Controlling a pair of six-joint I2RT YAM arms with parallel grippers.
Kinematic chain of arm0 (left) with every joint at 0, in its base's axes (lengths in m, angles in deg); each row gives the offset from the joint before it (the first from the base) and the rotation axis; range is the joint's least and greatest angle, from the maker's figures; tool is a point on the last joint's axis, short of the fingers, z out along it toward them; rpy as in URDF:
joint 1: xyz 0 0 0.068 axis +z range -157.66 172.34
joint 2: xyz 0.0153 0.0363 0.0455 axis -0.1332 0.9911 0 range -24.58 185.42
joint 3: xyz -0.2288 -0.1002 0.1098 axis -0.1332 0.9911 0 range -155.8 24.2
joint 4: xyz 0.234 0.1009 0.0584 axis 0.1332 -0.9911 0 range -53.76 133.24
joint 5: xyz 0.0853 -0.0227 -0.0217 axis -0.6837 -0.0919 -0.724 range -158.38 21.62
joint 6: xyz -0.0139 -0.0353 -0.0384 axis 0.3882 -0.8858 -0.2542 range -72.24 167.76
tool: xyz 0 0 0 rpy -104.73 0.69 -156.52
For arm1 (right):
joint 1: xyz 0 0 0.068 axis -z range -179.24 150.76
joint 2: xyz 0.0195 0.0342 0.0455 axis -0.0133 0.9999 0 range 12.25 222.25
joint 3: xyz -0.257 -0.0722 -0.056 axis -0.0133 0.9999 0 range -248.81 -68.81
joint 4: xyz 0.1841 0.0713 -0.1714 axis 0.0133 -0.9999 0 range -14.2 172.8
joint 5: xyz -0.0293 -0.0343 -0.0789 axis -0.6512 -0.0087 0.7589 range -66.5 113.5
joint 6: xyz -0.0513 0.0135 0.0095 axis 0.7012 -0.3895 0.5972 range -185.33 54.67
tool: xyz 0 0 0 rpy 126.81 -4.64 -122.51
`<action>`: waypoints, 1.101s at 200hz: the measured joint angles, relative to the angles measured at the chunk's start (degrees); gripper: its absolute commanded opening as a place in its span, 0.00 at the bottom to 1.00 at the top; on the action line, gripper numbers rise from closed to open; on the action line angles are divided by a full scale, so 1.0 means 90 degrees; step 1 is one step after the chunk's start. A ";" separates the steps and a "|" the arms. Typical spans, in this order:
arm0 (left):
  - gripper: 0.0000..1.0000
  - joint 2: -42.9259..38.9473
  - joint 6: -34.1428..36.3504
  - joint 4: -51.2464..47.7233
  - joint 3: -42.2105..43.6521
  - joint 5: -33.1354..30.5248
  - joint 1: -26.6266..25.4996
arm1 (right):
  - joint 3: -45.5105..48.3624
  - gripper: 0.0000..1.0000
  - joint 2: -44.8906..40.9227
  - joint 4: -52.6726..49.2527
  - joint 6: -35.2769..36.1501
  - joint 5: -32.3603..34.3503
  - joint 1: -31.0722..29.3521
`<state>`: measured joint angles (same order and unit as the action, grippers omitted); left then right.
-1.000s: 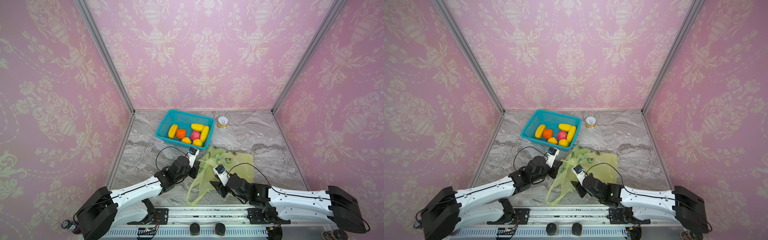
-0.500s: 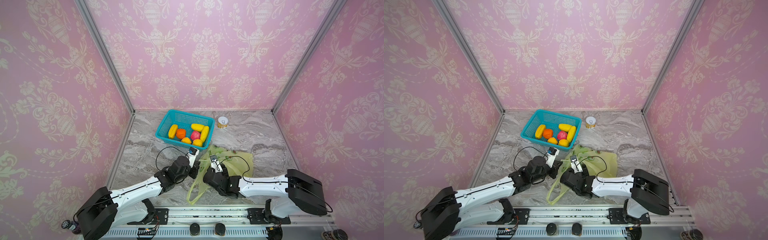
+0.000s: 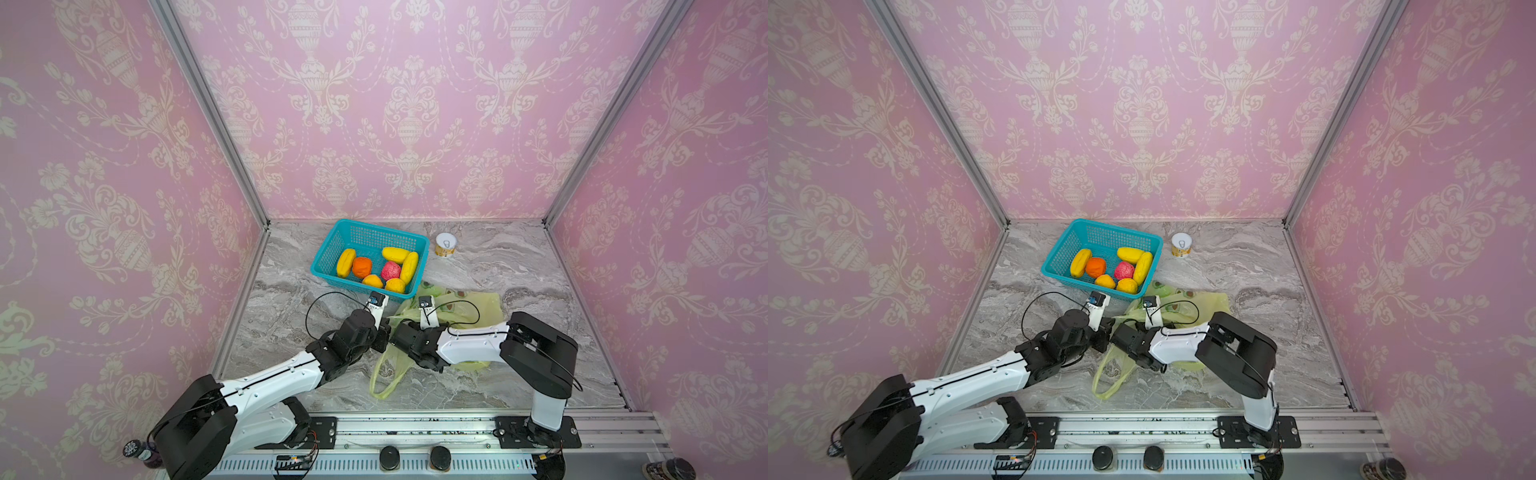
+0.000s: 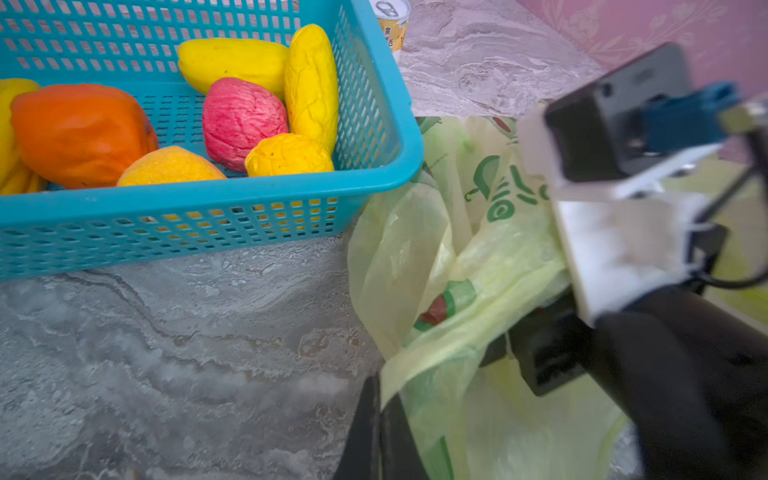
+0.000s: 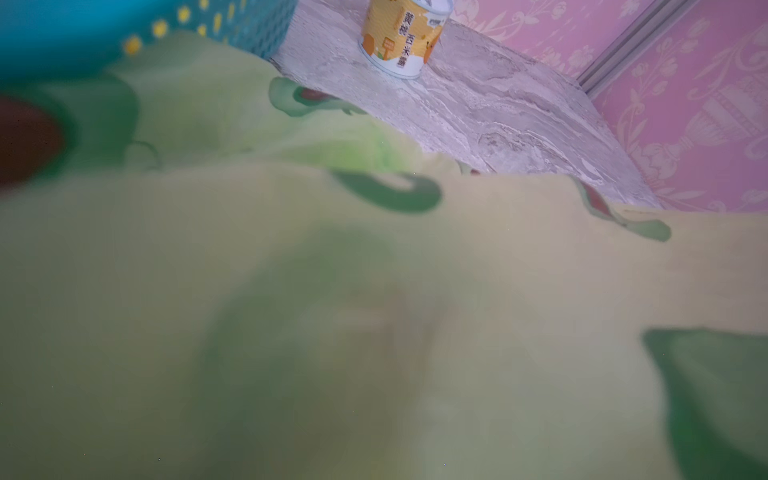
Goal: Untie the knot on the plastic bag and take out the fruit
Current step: 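Push the right gripper into the bag while the left gripper shifts the bag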
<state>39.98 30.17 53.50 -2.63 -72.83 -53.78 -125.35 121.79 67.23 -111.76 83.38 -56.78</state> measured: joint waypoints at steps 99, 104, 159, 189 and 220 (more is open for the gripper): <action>0.00 -0.0857 0.0015 0.0333 0.0333 0.0464 -0.0158 | 0.1576 0.92 0.0294 0.5710 0.2436 -0.1212 0.0532; 0.00 -0.0860 0.0015 0.0333 0.0333 0.0464 -0.0158 | 0.1637 0.92 0.0313 0.5928 0.2528 -0.1236 0.0559; 0.00 -0.1406 0.0015 0.0430 0.0619 0.0544 -0.0158 | 0.2395 0.90 0.0707 0.8548 0.3330 -0.1438 0.0605; 0.00 -0.1955 0.0015 0.0481 0.0869 0.0651 -0.0158 | 0.2497 0.82 0.0862 0.9328 0.3582 -0.1450 0.0658; 0.00 -0.2293 0.0012 0.0566 0.0993 0.0699 -0.0158 | 0.2470 0.68 0.0862 0.9559 0.3638 -0.1547 0.0748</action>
<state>19.34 30.28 58.60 6.31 -66.53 -55.21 -103.12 129.55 153.26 -79.02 69.46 -50.04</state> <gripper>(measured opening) 0.047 0.732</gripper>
